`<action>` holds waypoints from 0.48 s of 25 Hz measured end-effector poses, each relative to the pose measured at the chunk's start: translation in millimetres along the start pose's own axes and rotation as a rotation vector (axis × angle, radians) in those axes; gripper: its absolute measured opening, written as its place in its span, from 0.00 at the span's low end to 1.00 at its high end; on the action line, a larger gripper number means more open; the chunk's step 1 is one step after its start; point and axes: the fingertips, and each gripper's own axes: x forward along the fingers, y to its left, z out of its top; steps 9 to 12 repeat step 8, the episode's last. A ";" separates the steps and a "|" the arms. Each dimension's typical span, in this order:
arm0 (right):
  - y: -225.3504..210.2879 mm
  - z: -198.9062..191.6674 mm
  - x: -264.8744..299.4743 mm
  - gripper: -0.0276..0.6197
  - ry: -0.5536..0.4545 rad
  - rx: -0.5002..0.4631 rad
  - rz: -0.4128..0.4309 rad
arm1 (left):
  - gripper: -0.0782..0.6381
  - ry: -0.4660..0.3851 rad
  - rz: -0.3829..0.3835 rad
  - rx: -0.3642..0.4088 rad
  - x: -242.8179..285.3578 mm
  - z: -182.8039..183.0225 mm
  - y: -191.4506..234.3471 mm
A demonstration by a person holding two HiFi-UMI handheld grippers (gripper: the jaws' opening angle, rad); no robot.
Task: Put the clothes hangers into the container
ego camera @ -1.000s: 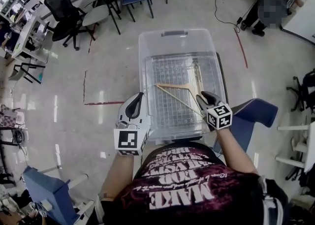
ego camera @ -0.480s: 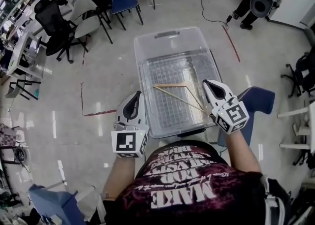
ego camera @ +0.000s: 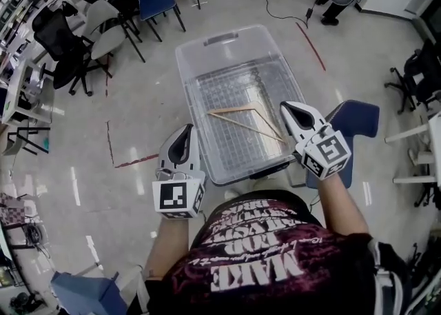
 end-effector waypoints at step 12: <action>8.0 -0.8 -16.9 0.05 -0.004 -0.006 -0.016 | 0.12 -0.002 -0.050 0.015 -0.4 -5.6 -16.8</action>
